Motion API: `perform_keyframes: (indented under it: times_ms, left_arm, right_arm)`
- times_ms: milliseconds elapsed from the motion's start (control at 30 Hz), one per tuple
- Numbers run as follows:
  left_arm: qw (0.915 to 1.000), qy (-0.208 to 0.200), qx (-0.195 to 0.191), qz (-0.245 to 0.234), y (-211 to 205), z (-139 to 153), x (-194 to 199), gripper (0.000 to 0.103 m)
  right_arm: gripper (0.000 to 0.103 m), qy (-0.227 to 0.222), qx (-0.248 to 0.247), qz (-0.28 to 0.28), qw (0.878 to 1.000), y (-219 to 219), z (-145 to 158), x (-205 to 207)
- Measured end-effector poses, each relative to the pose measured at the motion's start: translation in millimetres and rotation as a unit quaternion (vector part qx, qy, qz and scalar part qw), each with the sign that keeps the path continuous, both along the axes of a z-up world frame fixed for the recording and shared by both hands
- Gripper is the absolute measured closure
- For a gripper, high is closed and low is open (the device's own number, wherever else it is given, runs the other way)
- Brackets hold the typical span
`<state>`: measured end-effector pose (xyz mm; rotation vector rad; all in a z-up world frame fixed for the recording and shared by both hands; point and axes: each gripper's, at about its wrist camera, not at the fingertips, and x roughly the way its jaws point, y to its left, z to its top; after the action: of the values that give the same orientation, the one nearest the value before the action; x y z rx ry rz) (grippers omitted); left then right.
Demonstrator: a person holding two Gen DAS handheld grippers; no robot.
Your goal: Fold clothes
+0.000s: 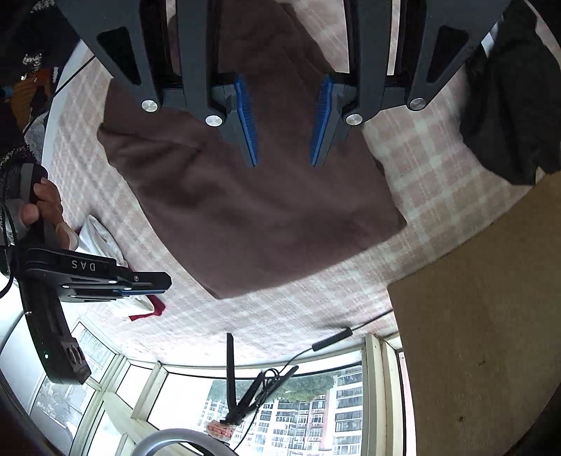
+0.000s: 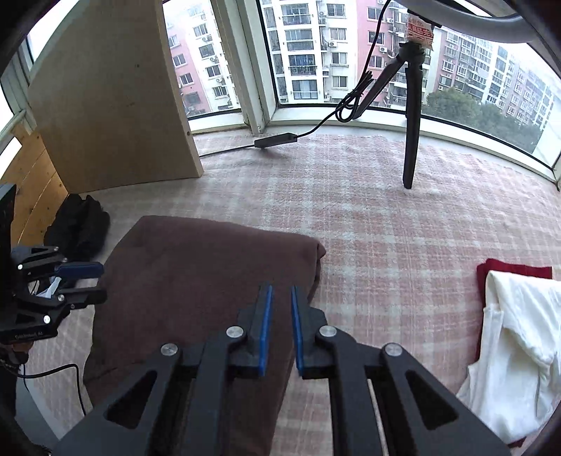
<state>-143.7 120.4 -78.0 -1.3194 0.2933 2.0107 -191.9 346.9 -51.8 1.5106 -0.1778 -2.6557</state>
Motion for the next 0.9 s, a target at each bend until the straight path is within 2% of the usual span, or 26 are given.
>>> perform_keyframes:
  times_ms: [100, 200, 300, 367, 433, 467, 600, 700, 900]
  left_arm:
    - [0.9997, -0.017, -0.018, 0.005, 4.6, -25.3, 13.6, 0.066]
    - [0.9995, -0.012, -0.024, 0.014, 7.9, -36.6, 13.0, 0.066]
    - [0.9989, -0.025, -0.003, 0.040, -1.1, -21.4, 9.1, 0.066]
    - [0.9983, -0.008, -0.006, 0.057, -9.4, -8.5, 7.8, 0.063]
    - [0.9970, 0.011, -0.021, 0.074, -18.5, -1.1, 6.3, 0.054]
    - [0.9961, 0.011, -0.023, 0.084, -23.9, 0.3, 4.3, 0.053]
    - [0.9930, -0.006, -0.029, 0.114, -39.0, -5.7, -4.0, 0.048]
    - [0.9904, -0.024, -0.028, 0.133, -44.2, -14.5, -8.3, 0.048]
    - [0.9889, -0.034, -0.020, 0.143, -41.5, -19.5, -11.9, 0.046]
  right_arm:
    - [0.091, -0.006, -0.009, -0.008, 1.000, -19.9, -2.3, 23.4]
    - [0.091, -0.040, 0.003, -0.010, 0.999, -35.8, -28.2, 26.3]
    - [0.090, -0.058, 0.041, -0.017, 0.997, -46.8, -45.2, 26.5]
    - [0.088, -0.047, 0.051, -0.028, 0.997, -47.7, -35.0, 31.5]
    - [0.063, -0.030, 0.073, -0.037, 0.996, -47.5, -22.4, 37.0]
    - [0.059, -0.022, 0.084, -0.043, 0.995, -46.4, -17.8, 39.3]
    - [0.057, -0.009, 0.097, -0.053, 0.994, -39.8, -7.2, 44.4]
    - [0.051, -0.015, 0.098, -0.054, 0.994, -35.1, -11.5, 42.1]
    - [0.051, -0.020, 0.089, -0.053, 0.994, -35.7, -15.3, 42.0]
